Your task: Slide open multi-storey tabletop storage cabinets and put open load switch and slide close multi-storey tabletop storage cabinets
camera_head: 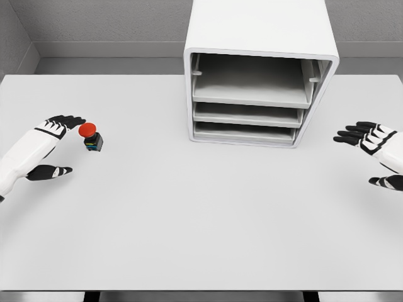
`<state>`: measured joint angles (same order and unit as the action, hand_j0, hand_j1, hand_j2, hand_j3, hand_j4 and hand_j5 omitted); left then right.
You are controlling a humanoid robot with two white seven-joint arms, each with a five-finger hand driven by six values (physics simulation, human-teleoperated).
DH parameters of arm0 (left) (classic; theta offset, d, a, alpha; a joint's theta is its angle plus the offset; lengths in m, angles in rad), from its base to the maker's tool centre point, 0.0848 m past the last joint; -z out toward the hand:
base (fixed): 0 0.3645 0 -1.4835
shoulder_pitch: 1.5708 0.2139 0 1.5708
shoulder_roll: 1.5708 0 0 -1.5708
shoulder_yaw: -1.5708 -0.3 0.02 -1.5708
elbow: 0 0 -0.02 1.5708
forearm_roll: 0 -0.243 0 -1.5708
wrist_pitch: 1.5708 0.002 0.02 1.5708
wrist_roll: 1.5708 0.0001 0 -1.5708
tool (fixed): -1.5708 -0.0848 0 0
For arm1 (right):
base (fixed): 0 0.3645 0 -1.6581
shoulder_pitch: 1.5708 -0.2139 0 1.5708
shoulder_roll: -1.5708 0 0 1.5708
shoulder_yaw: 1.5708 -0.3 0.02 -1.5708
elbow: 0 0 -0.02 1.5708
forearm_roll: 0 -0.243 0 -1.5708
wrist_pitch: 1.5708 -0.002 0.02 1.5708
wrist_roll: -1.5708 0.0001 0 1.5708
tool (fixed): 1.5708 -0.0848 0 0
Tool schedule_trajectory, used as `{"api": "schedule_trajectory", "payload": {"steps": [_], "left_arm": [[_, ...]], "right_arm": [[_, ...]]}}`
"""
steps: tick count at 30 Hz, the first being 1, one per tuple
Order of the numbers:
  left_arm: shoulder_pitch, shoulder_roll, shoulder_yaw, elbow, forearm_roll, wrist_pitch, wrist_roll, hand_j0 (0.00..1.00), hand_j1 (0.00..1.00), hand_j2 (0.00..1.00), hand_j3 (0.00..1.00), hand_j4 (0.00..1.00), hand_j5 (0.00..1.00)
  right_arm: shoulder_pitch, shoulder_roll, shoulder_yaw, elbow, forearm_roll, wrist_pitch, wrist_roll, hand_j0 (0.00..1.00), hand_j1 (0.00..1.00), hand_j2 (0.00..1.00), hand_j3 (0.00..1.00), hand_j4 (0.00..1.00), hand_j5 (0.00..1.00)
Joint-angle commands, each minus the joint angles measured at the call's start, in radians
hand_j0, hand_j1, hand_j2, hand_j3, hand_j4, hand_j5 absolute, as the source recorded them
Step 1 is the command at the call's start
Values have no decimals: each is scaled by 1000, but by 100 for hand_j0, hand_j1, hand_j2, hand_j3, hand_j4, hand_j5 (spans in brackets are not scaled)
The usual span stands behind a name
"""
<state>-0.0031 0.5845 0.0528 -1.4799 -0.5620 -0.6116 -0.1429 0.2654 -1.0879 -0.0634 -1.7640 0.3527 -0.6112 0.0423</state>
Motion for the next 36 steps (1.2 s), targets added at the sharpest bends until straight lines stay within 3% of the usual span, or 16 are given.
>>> {"api": "schedule_trajectory", "payload": {"steps": [1, 4, 7, 9, 11, 13, 15, 18, 19, 22, 27, 32, 36], "left_arm": [[0, -5, 12, -2, 7, 1, 0, 100, 100, 100, 100, 100, 100], [-3, -3, 16, -7, 5, 1, -12, 100, 100, 100, 100, 100, 100], [-5, -5, 35, -30, 7, 1, -118, 100, 100, 100, 100, 100, 100], [-15, -6, 71, -82, 7, 1, -250, 100, 100, 100, 100, 100, 100], [-38, -12, 117, -115, 7, 1, -461, 100, 100, 100, 100, 100, 100], [-84, -41, 119, -129, 7, 1, -468, 100, 100, 100, 100, 100, 100], [-143, -45, 119, -128, 7, 1, -468, 100, 100, 100, 100, 100, 100], [-229, -57, 114, -115, 4, 1, -468, 100, 100, 100, 100, 100, 100], [-244, -74, 111, -112, 2, 1, -468, 100, 100, 100, 100, 100, 100], [-261, -72, 71, -96, -6, 1, -468, 100, 100, 100, 100, 100, 100], [-295, -37, -37, -10, -19, 1, -468, 100, 100, 100, 100, 100, 100], [-347, -26, -96, 43, -82, 1, -468, 100, 100, 100, 100, 100, 100], [-371, -22, -128, 76, -141, 1, -468, 100, 100, 100, 100, 100, 100]], "right_arm": [[0, -1, 0, -3, -4, 0, -1, 100, 100, 100, 100, 100, 100], [-28, -3, -1, -3, -3, 0, 1, 100, 100, 100, 100, 100, 100], [-48, -3, -3, -3, -6, 0, -4, 100, 100, 100, 100, 100, 100], [-94, -4, -4, -2, -9, 0, -2, 100, 100, 100, 100, 100, 100], [-98, -6, -4, -2, -9, 0, -1, 100, 100, 100, 100, 100, 100], [-127, 0, 0, -3, -11, 0, -1, 100, 100, 100, 100, 100, 100], [-127, 59, 2, -2, -9, 0, -1, 100, 100, 100, 100, 100, 100], [-132, 2, 2, -3, -4, 0, -1, 100, 100, 100, 100, 100, 100], [-152, 2, 23, -3, -4, 0, 1, 100, 100, 100, 100, 100, 100], [-287, 19, 206, -3, -1, 0, -2, 100, 100, 100, 100, 100, 100], [-288, 19, 241, -3, 0, 0, -2, 100, 100, 100, 100, 100, 100], [-290, 22, 249, -3, 0, 0, -1, 75, 75, 75, 75, 75, 75], [-321, 62, 266, -3, 2, 0, 1, 67, 67, 67, 67, 67, 67]]}}
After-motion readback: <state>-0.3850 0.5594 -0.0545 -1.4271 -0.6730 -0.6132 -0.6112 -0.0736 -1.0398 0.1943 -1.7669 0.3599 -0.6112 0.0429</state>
